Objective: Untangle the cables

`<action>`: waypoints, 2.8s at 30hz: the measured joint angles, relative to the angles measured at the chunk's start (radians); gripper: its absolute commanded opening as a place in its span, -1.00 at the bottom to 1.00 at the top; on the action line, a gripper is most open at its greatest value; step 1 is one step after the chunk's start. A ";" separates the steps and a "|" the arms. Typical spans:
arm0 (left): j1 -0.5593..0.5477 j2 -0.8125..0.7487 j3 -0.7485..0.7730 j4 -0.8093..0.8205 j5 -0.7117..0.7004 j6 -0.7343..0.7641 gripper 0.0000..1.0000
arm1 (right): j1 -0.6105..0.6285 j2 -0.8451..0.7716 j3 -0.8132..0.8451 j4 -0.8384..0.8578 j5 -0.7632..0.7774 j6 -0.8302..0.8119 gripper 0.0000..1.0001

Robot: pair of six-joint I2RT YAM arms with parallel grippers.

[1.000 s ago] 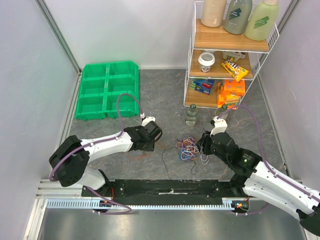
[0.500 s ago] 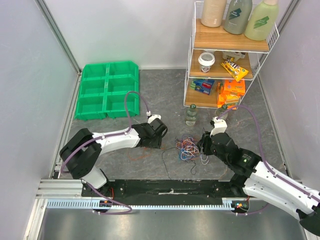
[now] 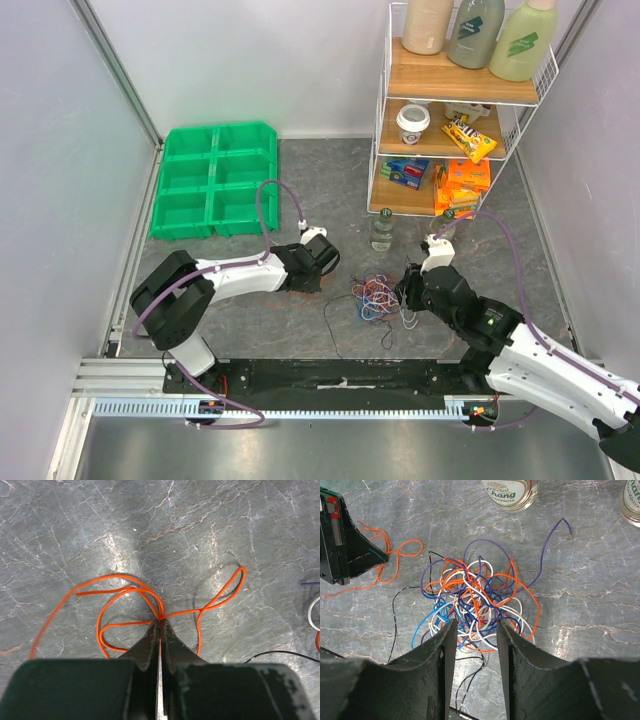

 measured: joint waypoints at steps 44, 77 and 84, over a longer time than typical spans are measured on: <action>0.674 -0.343 0.686 0.130 0.379 0.088 -0.97 | 0.000 0.052 0.011 -0.010 0.010 -0.010 -0.10; 0.804 -0.267 0.505 0.046 0.140 0.217 -0.97 | 0.000 0.073 0.025 -0.011 0.010 -0.011 -0.10; 0.774 -0.155 0.320 0.048 0.185 0.207 -0.97 | 0.000 0.074 0.025 -0.011 0.010 -0.011 -0.10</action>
